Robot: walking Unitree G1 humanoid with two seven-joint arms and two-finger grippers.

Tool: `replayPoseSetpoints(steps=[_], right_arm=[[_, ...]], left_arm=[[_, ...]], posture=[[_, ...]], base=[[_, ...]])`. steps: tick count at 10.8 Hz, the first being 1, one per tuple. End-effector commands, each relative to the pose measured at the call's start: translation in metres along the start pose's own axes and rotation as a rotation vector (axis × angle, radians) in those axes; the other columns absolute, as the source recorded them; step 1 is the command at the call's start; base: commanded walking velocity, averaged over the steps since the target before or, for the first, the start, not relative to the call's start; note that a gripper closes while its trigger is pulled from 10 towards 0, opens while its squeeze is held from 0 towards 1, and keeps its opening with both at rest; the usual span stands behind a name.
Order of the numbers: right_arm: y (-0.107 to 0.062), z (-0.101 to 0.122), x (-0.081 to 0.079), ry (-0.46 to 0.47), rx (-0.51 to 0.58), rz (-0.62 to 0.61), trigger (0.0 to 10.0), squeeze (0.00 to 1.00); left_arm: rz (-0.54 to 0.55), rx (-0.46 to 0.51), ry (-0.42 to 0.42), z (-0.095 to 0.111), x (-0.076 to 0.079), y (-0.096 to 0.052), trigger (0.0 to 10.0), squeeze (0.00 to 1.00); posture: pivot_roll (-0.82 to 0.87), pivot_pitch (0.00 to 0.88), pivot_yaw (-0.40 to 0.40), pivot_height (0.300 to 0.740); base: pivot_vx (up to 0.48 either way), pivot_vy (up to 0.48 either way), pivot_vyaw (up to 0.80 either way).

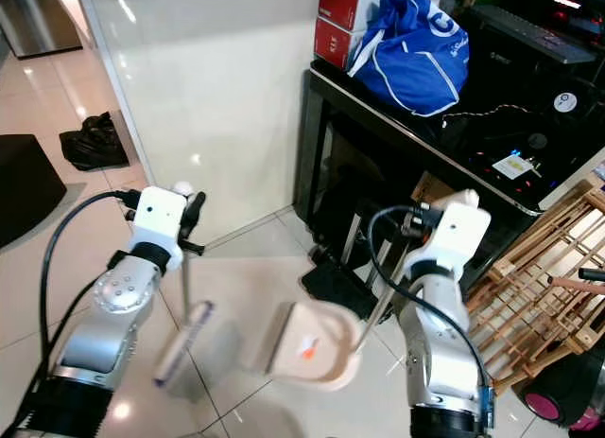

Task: Sweep floor

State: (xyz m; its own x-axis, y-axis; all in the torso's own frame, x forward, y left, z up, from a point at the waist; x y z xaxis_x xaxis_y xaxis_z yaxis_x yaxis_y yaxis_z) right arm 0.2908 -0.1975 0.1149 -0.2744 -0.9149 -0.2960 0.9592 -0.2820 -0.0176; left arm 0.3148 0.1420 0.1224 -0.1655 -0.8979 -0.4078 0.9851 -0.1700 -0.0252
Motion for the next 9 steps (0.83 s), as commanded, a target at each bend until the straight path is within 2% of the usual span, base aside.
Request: replayPoseSetpoints(steps=[1, 2, 4, 5, 7, 9], right_arm=[[0.006, 0.005, 0.001, -0.042, 0.052, -0.008, 10.0, 0.00], [0.009, 0.004, 0.000, -0.053, 0.056, -0.009, 10.0, 0.00], [0.013, 0.010, -0.010, -0.016, 0.103, 0.055, 10.0, 0.00], [0.016, 0.004, -0.013, -0.006, 0.105, 0.062, 10.0, 0.00], [0.022, -0.006, -0.006, -0.019, 0.091, 0.035, 10.0, 0.00], [0.028, -0.008, -0.004, -0.026, 0.087, 0.038, 10.0, 0.00]], left_arm=[[0.017, 0.060, 0.018, 0.011, -0.004, 0.003, 10.0, 0.00], [0.019, 0.055, 0.020, 0.010, -0.005, 0.003, 10.0, 0.00], [0.014, 0.057, 0.018, 0.009, -0.005, 0.001, 10.0, 0.00], [0.009, 0.050, 0.010, 0.008, -0.002, 0.001, 10.0, 0.00], [0.014, 0.060, 0.011, 0.012, -0.001, -0.004, 10.0, 0.00], [0.024, 0.080, 0.007, 0.017, -0.006, -0.013, 10.0, 0.00]], posture=[[-0.09, 0.000, -0.050, 0.740], [-0.09, 0.000, -0.050, 0.740], [-0.09, 0.029, -0.049, 0.740], [-0.09, 0.056, -0.048, 0.740], [-0.07, 0.119, -0.057, 0.740], [-0.05, 0.195, -0.057, 0.740]], base=[[0.000, 0.000, 0.00], [0.000, 0.000, 0.00], [0.000, 0.000, 0.00], [0.000, 0.000, 0.00], [0.000, 0.000, 0.00], [0.000, 0.000, 0.00]])
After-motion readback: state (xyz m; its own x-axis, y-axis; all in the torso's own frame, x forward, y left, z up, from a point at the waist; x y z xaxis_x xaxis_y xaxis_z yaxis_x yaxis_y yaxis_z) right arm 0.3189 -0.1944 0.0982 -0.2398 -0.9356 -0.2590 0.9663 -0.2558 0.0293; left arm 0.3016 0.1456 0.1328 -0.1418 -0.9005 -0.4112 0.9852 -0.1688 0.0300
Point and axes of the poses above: a point about 5 cm out from each wrist's last joint towards the gripper, its own y axis pointing out of the wrist towards the gripper, its own z axis along the axis of the wrist's last joint, x = y × z, the point moved 1 cm from there along y, pointing out of the wrist towards the gripper, and after that the axes turned 8 degrees about y, right-handed, at the moved point
